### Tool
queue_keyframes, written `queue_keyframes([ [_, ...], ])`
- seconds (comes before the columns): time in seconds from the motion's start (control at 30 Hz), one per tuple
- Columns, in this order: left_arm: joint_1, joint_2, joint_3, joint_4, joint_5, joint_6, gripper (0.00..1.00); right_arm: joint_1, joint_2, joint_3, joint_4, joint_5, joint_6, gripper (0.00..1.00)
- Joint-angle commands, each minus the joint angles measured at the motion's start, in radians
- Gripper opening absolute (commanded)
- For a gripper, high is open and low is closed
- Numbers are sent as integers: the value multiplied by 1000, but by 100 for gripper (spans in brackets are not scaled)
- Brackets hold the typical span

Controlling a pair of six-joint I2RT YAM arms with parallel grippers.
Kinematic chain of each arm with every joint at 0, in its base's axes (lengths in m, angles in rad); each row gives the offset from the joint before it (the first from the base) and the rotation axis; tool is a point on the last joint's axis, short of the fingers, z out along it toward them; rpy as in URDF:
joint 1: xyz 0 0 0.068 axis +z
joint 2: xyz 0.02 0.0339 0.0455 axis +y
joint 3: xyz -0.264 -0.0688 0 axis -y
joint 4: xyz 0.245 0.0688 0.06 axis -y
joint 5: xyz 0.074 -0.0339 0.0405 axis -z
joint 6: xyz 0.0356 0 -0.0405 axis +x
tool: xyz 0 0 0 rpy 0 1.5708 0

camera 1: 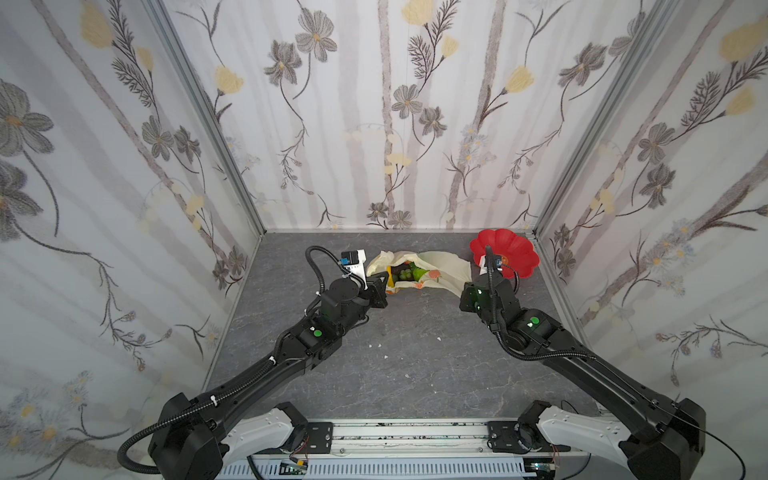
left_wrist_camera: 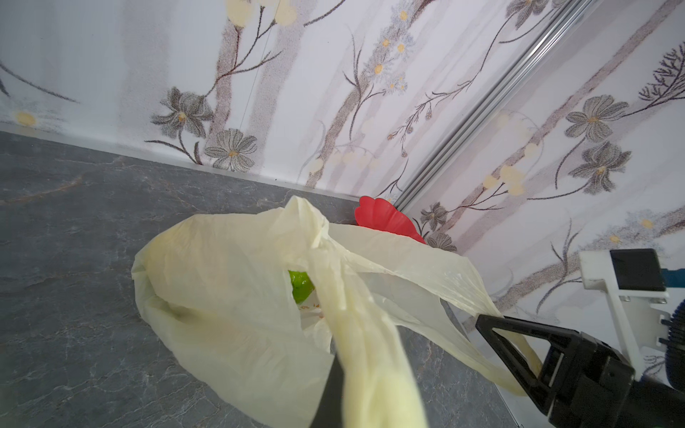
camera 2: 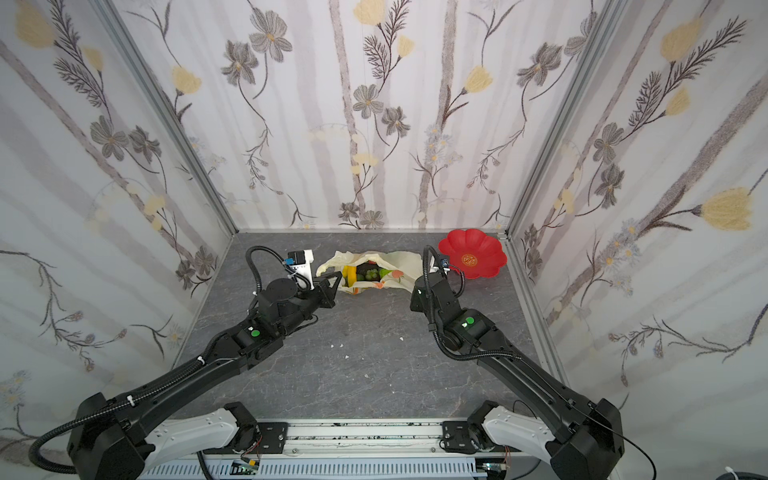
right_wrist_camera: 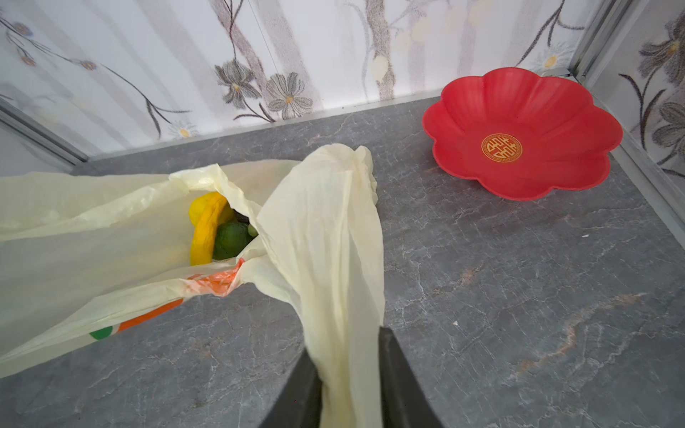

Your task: Take the fake fruits out of the plastic bag

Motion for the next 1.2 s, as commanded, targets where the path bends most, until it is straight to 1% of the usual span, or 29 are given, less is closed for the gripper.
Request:
queue_keyframes([
  [0.0, 27, 26, 63, -46, 32, 9, 0, -29, -11, 33, 94, -75, -11, 7],
  [0.07, 48, 46, 130, -67, 49, 6, 0, -48, -28, 70, 94, -101, -19, 0],
  [0.2, 73, 48, 230, -73, 62, 7, 0, -65, -88, 135, 95, -137, -39, 0],
  [0.3, 85, 11, 230, -72, 24, 2, 0, -65, -137, 137, 110, -180, -40, 0],
  [0.37, 100, -11, 188, -71, -9, -12, 0, -65, -157, 101, 134, -190, -34, 0],
  [0.43, 137, -24, 116, -70, -25, -51, 0, -67, -158, 49, 140, -178, -18, 0],
  [0.53, 195, -40, -19, -70, 12, -124, 0, -67, -164, -44, 136, -179, 16, 0],
  [0.7, 221, -124, -256, -70, 22, -157, 0, -67, -205, -233, 124, -177, 60, 0],
  [0.8, 250, -182, -364, -72, 50, -198, 0, -67, -233, -305, 120, -169, 70, 0],
  [0.9, 260, -181, -377, -98, 89, -197, 0, -66, -246, -325, 132, -181, 86, 0],
  [1.0, 260, -145, -305, -201, 86, -181, 0, -64, -242, -295, 142, -201, 87, 0],
  [1.03, 259, -143, -276, -245, 73, -172, 3, -63, -240, -277, 136, -206, 86, 0],
  [1.13, 242, -194, -210, -369, 2, -144, 24, -58, -243, -245, 126, -203, 73, 0],
  [1.17, 237, -220, -194, -404, -26, -140, 27, -57, -247, -243, 128, -202, 69, 0],
])
